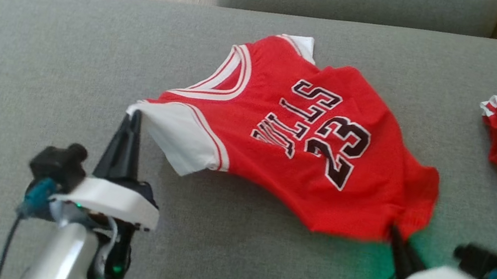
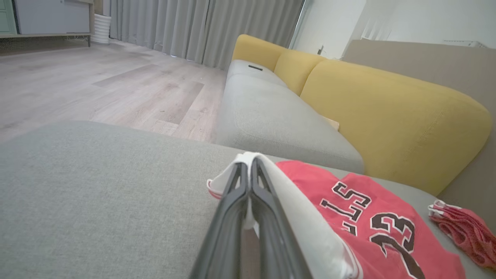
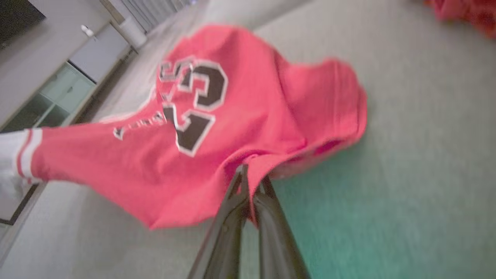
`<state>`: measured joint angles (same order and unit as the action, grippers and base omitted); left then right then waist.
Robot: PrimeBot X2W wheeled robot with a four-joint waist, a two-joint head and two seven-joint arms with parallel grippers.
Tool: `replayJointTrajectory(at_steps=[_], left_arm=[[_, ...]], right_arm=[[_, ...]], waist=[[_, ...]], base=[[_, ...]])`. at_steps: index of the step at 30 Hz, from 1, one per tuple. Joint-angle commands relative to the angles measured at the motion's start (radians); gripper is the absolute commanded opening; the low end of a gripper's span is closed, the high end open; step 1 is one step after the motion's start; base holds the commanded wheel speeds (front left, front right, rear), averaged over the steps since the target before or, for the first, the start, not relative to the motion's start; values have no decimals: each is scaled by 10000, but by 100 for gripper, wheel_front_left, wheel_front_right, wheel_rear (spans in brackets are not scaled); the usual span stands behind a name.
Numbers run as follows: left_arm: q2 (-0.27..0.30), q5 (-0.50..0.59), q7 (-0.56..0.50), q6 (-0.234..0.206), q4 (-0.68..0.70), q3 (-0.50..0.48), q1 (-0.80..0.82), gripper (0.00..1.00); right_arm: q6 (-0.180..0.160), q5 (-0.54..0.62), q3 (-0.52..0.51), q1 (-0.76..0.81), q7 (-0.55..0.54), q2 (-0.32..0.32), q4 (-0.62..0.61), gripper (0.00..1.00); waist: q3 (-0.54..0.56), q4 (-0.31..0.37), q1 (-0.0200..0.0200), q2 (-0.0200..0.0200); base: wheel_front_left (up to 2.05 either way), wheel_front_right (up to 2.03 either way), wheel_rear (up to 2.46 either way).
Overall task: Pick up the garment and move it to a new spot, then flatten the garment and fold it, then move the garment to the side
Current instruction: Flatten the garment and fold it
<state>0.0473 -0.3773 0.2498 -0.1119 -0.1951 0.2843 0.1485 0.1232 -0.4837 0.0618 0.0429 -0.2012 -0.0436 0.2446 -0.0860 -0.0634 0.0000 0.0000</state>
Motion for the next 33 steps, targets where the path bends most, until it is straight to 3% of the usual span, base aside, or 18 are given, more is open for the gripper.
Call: replayJointTrajectory(at_steps=[1, 6, 15, 22, 33], left_arm=[[30, -128, 120, 93, 369, -494, 558, 0], [30, -46, 120, 689, 525, -1055, 1454, 0], [30, -449, 120, 1238, 528, -1304, 3697, 0], [82, -1048, -217, 1189, 1388, -1658, 4915, 0], [812, -1277, -2318, 535, 4172, -1939, 4530, 0]], right_arm=[[75, 83, 153, -727, 153, -66, -650, 0], [75, 305, -385, -2499, 148, -66, -1966, 0], [75, 821, -537, -5511, -316, -195, -2532, 0], [75, 876, -231, -6400, -1156, -576, -3264, 0], [75, 1260, -884, -5627, -3741, -152, -6055, 0]], waist=[[69, 39, 0, 0], [453, 67, 0, 0], [1102, -49, 0, 0], [1423, -97, 0, 0], [937, 15, 0, 0]], base=[[0, 0, 0], [0, 0, 0], [0, 0, 0], [0, 0, 0], [0, 0, 0]])
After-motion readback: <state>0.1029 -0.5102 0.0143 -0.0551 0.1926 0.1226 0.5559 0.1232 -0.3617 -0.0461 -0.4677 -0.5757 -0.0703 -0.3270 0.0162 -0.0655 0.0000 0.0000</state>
